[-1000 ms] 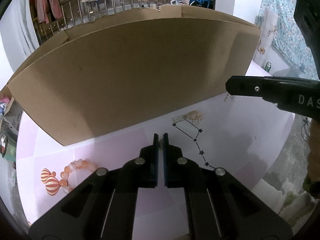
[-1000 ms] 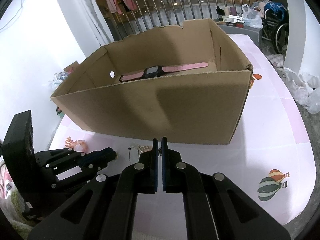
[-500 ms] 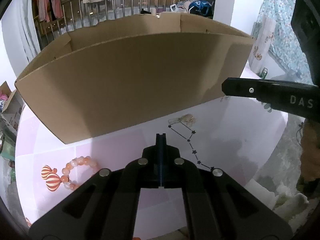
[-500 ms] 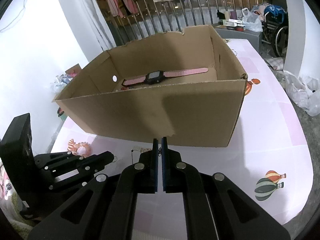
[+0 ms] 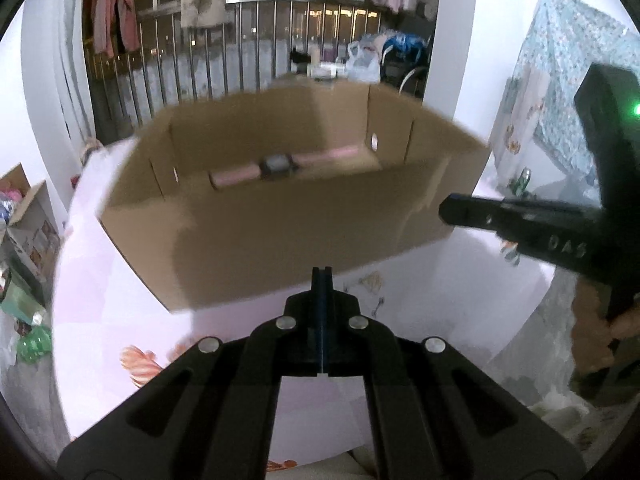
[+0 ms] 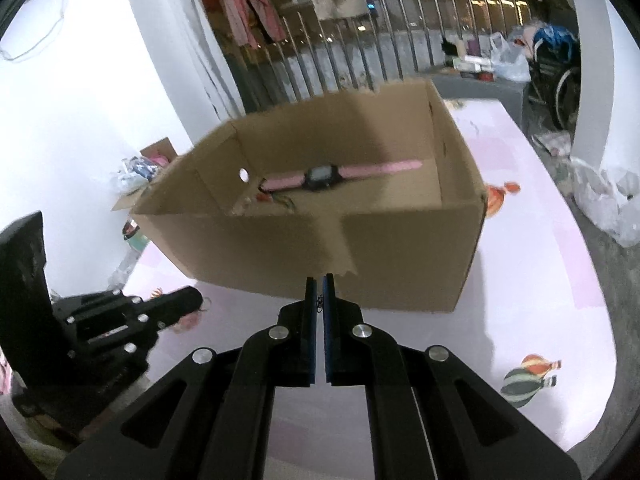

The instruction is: Organize jewelry

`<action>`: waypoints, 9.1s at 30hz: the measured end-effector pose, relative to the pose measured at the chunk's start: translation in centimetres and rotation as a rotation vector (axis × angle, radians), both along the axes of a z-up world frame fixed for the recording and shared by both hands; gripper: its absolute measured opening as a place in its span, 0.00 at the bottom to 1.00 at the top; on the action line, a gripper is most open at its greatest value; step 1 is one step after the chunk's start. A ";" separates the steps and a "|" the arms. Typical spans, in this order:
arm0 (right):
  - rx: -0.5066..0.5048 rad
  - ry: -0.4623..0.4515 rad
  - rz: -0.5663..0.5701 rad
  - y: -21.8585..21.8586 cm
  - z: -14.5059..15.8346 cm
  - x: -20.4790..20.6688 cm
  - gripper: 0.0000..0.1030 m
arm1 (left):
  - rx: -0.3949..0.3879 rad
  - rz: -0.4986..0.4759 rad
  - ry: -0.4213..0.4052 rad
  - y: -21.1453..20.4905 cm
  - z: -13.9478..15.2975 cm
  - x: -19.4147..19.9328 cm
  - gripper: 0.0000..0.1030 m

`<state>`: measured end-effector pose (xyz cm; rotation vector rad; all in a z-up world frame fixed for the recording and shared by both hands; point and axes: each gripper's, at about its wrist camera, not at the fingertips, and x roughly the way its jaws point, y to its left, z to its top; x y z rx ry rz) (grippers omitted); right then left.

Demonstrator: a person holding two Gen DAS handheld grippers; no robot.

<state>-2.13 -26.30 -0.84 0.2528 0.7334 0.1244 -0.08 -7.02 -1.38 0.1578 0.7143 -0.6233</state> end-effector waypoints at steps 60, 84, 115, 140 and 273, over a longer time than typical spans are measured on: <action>-0.114 -0.027 -0.071 -0.2 7.8 3.0 0.84 | -0.124 0.223 -0.054 -0.5 8.0 5.3 0.50; -0.370 0.100 -0.020 4.4 5.7 0.1 0.94 | -0.144 0.248 -0.061 0.9 8.1 4.2 0.51; -0.212 0.062 0.046 3.6 5.8 -0.5 0.94 | -0.144 0.259 -0.057 1.3 8.2 3.8 0.51; -0.095 0.103 0.023 2.2 4.5 0.3 0.94 | -0.137 0.262 -0.047 1.6 7.4 3.9 0.51; -0.188 0.194 0.117 4.3 -6.5 4.0 0.23 | 0.160 -0.101 0.095 -1.7 -5.7 -0.7 0.04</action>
